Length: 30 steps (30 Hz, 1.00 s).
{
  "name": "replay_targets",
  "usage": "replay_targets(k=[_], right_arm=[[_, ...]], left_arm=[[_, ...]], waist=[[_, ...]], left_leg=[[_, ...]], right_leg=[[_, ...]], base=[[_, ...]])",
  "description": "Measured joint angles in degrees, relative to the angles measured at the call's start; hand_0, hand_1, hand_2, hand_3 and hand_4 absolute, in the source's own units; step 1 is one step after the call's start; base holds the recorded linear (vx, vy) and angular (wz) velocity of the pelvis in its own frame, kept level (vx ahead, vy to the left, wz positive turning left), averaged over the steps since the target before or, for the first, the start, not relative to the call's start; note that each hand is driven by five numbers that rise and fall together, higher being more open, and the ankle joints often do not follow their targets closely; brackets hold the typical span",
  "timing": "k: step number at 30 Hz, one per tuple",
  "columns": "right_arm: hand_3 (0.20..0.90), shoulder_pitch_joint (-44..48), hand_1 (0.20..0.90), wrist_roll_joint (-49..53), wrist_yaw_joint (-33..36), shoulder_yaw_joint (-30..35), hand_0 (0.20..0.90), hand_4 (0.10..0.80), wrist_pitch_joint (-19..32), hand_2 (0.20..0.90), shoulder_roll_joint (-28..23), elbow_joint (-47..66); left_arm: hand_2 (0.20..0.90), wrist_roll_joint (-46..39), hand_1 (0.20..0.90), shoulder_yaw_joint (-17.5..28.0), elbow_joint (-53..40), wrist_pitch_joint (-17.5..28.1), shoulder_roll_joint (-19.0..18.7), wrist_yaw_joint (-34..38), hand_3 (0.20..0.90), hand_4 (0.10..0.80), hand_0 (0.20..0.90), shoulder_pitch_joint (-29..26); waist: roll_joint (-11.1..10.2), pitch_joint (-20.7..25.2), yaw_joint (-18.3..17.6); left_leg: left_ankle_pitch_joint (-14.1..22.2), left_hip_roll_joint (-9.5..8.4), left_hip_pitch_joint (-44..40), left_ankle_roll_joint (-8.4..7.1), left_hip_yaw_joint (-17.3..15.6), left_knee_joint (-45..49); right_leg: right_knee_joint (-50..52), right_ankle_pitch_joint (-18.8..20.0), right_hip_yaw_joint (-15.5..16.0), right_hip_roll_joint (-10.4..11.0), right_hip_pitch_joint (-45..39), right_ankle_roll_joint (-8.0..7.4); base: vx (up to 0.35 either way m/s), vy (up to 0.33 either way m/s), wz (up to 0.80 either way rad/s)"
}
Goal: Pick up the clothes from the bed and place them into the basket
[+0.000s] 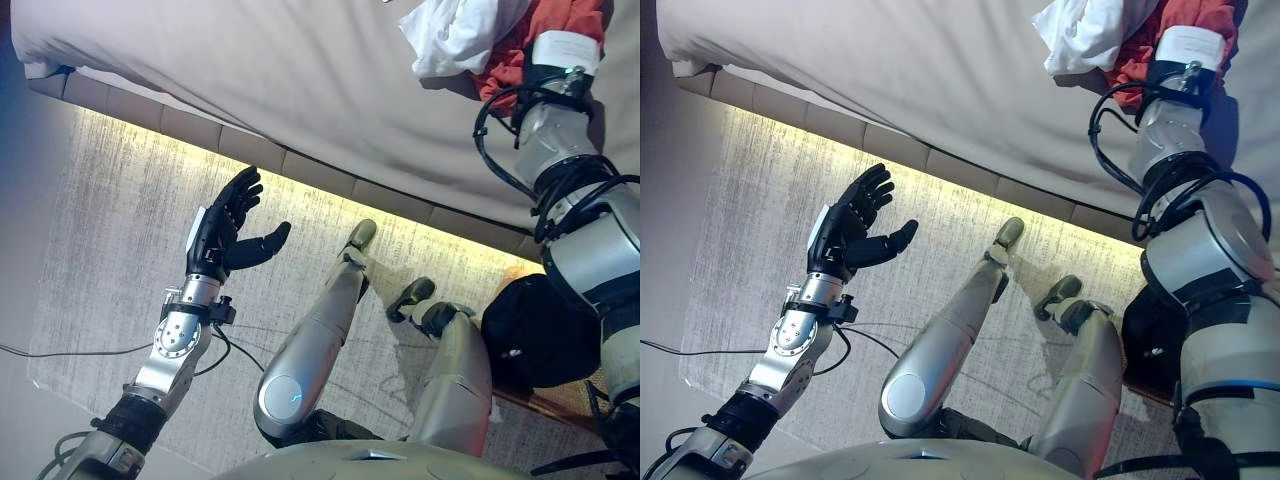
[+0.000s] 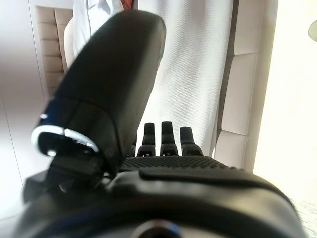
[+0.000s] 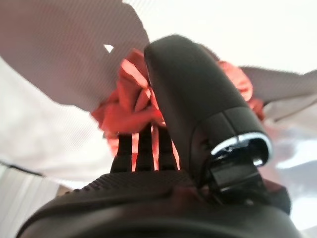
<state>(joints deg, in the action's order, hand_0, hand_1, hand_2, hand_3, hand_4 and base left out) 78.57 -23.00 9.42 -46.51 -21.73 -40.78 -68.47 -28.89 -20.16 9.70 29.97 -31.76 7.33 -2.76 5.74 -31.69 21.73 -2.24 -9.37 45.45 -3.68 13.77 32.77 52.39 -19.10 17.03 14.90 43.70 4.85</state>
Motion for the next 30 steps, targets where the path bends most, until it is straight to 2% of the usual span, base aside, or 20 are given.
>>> replay_targets(k=[5, 9, 12, 13, 16, 18, 21, 22, 23, 26, 27, 29, 30], right_arm=[[0.2, -0.64, 0.3, 2.33, -0.03, 0.09, 0.3, 0.1, 0.39, 0.3, -0.87, -0.25], [0.2, -2.36, 0.3, 4.57, 0.06, 0.72, 0.3, 0.1, 2.77, 0.3, -1.24, -0.1], [0.2, -4.1, 0.3, 6.16, 0.17, 2.25, 0.3, 0.1, 5.36, 0.3, -1.47, 0.32], [0.2, -5.12, 0.3, 6.18, 0.26, 3.32, 0.3, 0.1, 6.17, 0.3, -2.16, 0.87], [0.2, -6.5, 0.3, 6.25, 0.51, 3.64, 0.3, 0.1, 8.52, 0.3, -4.46, 2.91], [0.2, -7.94, 0.3, 7.53, 0.91, 6.05, 0.3, 0.1, 10.53, 0.3, -6.68, 6.43], [0.2, -9.78, 0.3, 9.42, 2.03, 10.05, 0.3, 0.1, 12.26, 0.3, -8.53, 9.63], [0.2, -10.63, 0.3, 10.16, 2.7, 11.18, 0.3, 0.1, 13.26, 0.3, -9.18, 10.73], [0.2, -11.63, 0.3, 11.04, 2.83, 12.79, 0.3, 0.1, 14.38, 0.3, -10.14, 12.52], [0.2, -16.26, 0.3, 11.18, 3.63, 17.38, 0.3, 0.1, 16.97, 0.3, -12.9, 17.91], [0.2, -19.59, 0.3, 11.2, 4.01, 19.97, 0.3, 0.1, 18.08, 0.3, -13.73, 20.13], [0.2, -23.59, 0.3, 11.16, 4.16, 22.57, 0.3, 0.1, 19.65, 0.3, -14.53, 23.16], [0.2, -25.82, 0.3, 11.15, 4.22, 23.76, 0.3, 0.1, 20.4, 0.3, -14.59, 24.66]], left_arm=[[0.9, -0.95, 0.9, 0.15, -0.02, 0.01, -0.76, -0.14, 0.9, 0.8, 0.9, -0.36], [0.9, -1.01, 0.9, 0.2, -0.01, -0.01, -0.75, -0.46, 0.9, 0.8, 0.9, -0.9], [0.9, -1.01, 0.9, 0.22, 0.04, -0.05, -0.72, -0.44, 0.9, 0.8, 0.9, -0.68], [0.9, -0.98, 0.9, 0.18, 0.09, -0.11, -0.55, -0.42, 0.9, 0.8, 0.9, -1.19], [0.9, -0.93, 0.9, 0.28, -0.01, -0.2, -0.27, -0.19, 0.9, 0.8, 0.9, -1.9], [0.9, -0.86, 0.9, 0.79, -0.01, -0.92, -0.28, 0.43, 0.9, 0.8, 0.9, -2.22], [0.9, -0.49, 0.9, 1.37, 0.0, -1.42, -0.32, 1.66, 0.9, 0.8, 0.9, -2.5], [0.9, -0.21, 0.9, 2.11, 0.0, -1.58, -0.36, 2.12, 0.9, 0.8, 0.9, -2.49], [0.9, -0.18, 0.9, 2.65, 0.0, -2.32, -0.37, 2.59, 0.9, 0.8, 0.9, -2.64], [0.9, -0.05, 0.9, 2.88, 0.02, -3.66, -0.58, 3.08, 0.9, 0.8, 0.9, -2.56], [0.9, 0.59, 0.9, 2.95, 0.1, -4.51, -0.53, 3.35, 0.9, 0.8, 0.9, -2.41], [0.9, 0.93, 0.9, 2.94, 0.42, -5.27, -0.47, 3.58, 0.9, 0.8, 0.9, -2.12], [0.9, 1.27, 0.9, 2.94, 0.95, -5.64, -0.43, 3.6, 0.9, 0.8, 0.9, -2.02]], waist=[[-0.02, -0.01, -0.45], [-0.24, -0.06, -2.02], [-0.37, -0.07, -3.09], [-0.52, -0.08, -3.58], [-0.7, -0.04, -4.22], [-1.12, 0.07, -5.24], [-2.32, 0.45, -6.77], [-3.78, 1.19, -7.39], [-4.78, 1.72, -8.55], [-6.81, 4.25, -10.27], [-8.17, 6.58, -11.52], [-9.05, 8.53, -13.29], [-9.14, 9.53, -13.99]], left_leg=[[0.01, 0.19, -2.8, 0.0, -2.33, -0.11], [0.23, 0.3, -9.27, 0.18, -3.25, -2.5], [0.79, 0.4, -14.54, 1.05, -4.11, -4.17], [0.78, 0.64, -16.5, 1.03, -4.23, -5.14], [0.94, 1.78, -22.13, 1.22, -5.86, -9.31], [0.93, 2.49, -26.01, 1.24, -6.79, -12.7], [0.93, 3.45, -30.73, 1.24, -8.2, -15.75], [0.94, 3.49, -32.41, 1.23, -8.87, -17.42], [0.94, 3.96, -34.46, 1.23, -9.38, -19.23], [0.76, 4.47, -37.34, 1.54, -10.53, -22.08], [0.02, 4.58, -38.09, 2.62, -11.73, -23.19], [-0.35, 4.76, -40.12, 3.22, -12.91, -24.98], [-0.63, 4.77, -41.65, 4.04, -13.63, -26.03]], right_leg=[[-0.74, 0.02, -2.61, -0.78, -2.1, -0.03], [-4.31, 0.03, -3.72, -0.77, -8.17, -0.04], [-5.93, 0.09, -4.64, -1.39, -13.16, -0.15], [-7.44, 0.11, -5.45, -1.59, -14.77, -0.08], [-12.0, 0.11, -5.17, -1.85, -19.86, -0.14], [-15.21, 0.33, -5.71, -3.15, -23.27, -0.51], [-18.57, 0.57, -7.06, -3.97, -27.3, -0.91], [-20.17, 0.7, -7.49, -3.75, -28.39, -1.14], [-22.8, 1.44, -7.47, -4.02, -30.5, -2.36], [-25.6, 2.27, -8.91, -5.6, -33.13, -3.76], [-26.6, 3.01, -9.87, -5.65, -33.2, -4.93], [-28.89, 5.1, -10.55, -5.84, -34.81, -5.75], [-30.79, 7.43, -10.78, -5.99, -36.49, -6.53]], base=[[0.024, 0.024, -0.2], [0.074, 0.03, -0.18], [0.049, 0.024, -0.24], [0.032, 0.03, -0.14], [0.12, 0.019, -0.34], [0.123, 0.027, -0.4], [0.144, 0.027, -0.31], [0.158, 0.022, -0.31], [0.143, 0.016, -0.34], [0.113, 0.014, -0.35], [0.069, -0.002, -0.24], [0.048, -0.013, -0.28], [0.02, -0.014, -0.39]])
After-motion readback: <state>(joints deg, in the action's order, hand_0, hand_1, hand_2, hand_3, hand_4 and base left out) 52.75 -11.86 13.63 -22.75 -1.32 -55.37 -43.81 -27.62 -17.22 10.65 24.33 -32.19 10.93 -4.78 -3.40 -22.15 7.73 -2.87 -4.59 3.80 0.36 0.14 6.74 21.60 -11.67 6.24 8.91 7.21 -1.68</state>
